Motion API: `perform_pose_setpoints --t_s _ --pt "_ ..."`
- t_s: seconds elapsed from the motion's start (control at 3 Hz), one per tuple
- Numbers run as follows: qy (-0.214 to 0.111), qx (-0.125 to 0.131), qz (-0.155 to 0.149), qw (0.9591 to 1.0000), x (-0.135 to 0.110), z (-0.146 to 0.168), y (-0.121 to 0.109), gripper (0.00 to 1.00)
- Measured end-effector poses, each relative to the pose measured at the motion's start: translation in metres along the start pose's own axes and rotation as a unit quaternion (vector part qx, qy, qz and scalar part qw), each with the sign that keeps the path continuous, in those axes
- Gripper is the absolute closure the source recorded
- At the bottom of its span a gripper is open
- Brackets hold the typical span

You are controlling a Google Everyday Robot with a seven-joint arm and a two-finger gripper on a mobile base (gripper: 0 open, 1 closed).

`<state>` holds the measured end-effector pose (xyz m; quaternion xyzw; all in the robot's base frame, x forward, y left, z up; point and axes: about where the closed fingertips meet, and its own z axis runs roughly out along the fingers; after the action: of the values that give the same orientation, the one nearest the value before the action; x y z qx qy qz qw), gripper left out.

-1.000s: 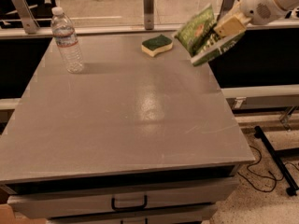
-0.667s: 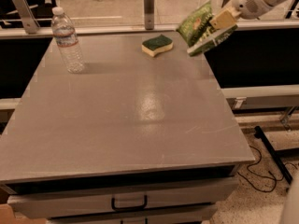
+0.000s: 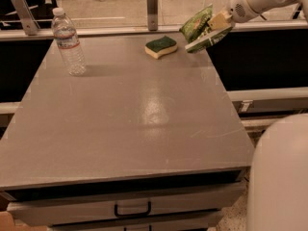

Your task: Move green jalapeno chip bag near sponge

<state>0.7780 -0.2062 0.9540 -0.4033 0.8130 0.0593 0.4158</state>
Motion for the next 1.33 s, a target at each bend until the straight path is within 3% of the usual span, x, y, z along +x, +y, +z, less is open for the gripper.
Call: perform_pose_setpoints --t_s 0.33,0.67,1.0,1.33 --pt "-0.009 -0.015 0.018 0.9997 -0.003 0.033 0.002 1.0" --pt "-0.018 -0.049 0.023 0.9984 -0.007 0.059 0.021 1.0" --pt "-0.036 -0.102 0.017 0.9939 -0.018 0.078 0.058 1.0" --pt "-0.047 -0.134 0.012 0.9898 -0.025 0.082 0.082 0.82"
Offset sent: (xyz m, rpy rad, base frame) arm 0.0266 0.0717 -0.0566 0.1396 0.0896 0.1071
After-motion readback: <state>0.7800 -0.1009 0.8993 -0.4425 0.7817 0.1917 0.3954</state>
